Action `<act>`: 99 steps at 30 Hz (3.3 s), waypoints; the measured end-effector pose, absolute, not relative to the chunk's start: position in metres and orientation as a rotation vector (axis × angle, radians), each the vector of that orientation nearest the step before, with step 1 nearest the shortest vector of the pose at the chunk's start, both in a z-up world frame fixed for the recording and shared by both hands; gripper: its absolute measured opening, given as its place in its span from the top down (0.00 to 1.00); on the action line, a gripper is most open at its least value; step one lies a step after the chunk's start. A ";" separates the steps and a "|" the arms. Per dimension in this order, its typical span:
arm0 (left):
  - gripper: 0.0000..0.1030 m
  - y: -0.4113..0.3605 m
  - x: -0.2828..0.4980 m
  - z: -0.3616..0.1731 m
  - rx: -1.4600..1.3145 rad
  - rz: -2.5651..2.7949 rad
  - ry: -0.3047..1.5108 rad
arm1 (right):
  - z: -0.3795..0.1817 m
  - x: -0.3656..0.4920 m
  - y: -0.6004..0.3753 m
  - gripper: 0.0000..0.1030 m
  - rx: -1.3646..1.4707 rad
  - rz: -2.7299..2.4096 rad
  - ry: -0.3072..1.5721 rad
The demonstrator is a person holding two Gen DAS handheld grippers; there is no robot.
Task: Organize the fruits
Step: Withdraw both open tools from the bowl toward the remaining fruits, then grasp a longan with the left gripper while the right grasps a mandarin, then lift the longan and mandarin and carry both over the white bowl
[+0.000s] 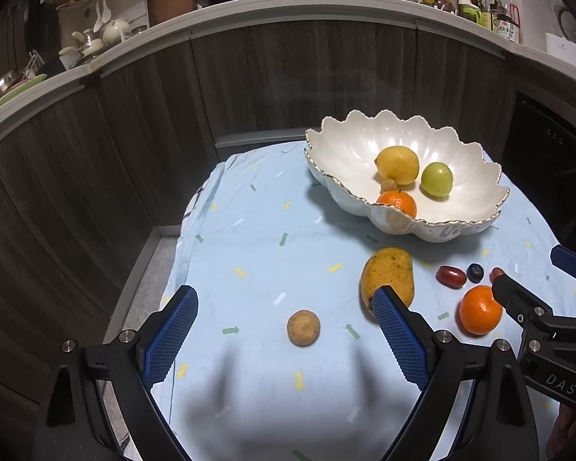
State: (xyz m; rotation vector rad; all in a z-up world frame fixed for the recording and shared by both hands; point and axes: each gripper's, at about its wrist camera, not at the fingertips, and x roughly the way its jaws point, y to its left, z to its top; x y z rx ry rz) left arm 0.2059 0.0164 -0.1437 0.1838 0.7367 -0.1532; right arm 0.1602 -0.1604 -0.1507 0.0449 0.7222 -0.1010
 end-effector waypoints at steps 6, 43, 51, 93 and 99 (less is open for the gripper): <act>0.15 0.019 0.210 -0.159 0.184 -0.144 0.764 | -0.163 0.164 -0.158 0.10 0.036 -0.108 0.747; 0.75 0.004 0.234 -0.209 0.201 -0.204 0.874 | -0.213 0.183 -0.155 0.56 0.092 -0.006 0.860; 0.75 0.005 0.231 -0.207 0.193 -0.203 0.879 | -0.210 0.182 -0.154 0.57 0.086 0.006 0.865; 0.76 -0.039 0.209 -0.108 0.196 -0.236 0.754 | -0.112 0.165 -0.193 0.58 0.110 0.018 0.695; 0.76 -0.050 0.214 -0.099 0.196 -0.246 0.745 | -0.102 0.170 -0.205 0.58 0.103 0.013 0.671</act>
